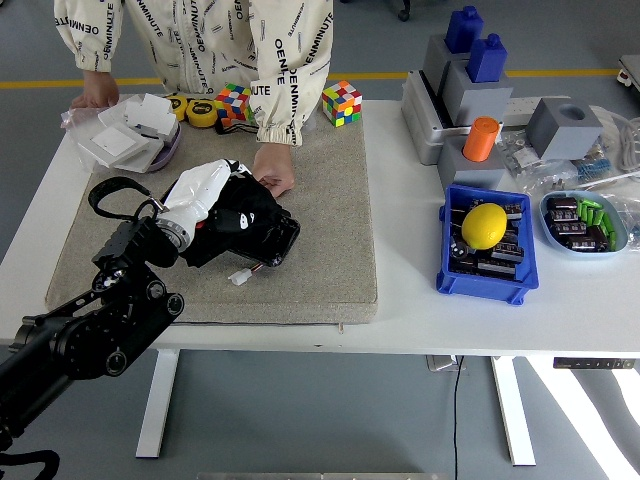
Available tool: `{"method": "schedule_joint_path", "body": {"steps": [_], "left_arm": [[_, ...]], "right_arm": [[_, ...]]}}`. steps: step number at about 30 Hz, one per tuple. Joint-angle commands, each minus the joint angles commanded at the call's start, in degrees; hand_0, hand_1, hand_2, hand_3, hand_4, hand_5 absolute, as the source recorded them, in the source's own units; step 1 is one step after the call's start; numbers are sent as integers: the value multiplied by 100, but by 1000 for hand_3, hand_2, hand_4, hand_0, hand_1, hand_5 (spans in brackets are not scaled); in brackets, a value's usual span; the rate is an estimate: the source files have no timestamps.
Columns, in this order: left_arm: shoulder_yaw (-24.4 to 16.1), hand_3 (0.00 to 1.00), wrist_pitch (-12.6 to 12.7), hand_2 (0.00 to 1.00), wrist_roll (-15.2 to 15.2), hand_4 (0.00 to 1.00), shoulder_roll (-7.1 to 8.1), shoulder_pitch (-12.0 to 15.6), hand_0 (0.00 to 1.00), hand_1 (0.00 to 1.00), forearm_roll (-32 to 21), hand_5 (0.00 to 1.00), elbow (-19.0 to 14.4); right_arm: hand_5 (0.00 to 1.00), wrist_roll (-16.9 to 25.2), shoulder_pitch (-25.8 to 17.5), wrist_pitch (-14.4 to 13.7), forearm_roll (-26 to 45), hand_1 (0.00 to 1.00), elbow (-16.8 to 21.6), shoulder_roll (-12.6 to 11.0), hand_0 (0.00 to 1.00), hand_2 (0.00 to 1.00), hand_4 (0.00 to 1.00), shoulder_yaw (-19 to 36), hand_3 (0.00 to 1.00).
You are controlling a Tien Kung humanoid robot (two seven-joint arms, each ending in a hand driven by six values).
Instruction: Pick the rag up,wipe the panel,place it on the desk
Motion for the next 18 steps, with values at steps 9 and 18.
{"method": "schedule_joint_path", "body": {"steps": [9,18], "left_arm": [[265,564,118,405,-96,683,-67,52,195,331,-218,2,-281],[128,565,169,404,-104,680,-174,51,192,322,-172,2,-11]], "right_arm": [[351,3,-12,5,15,553,5,-7,521,491,837,-26,520],[350,12,3,24,46,553,9,-1,521,491,837,-46,520]]}}
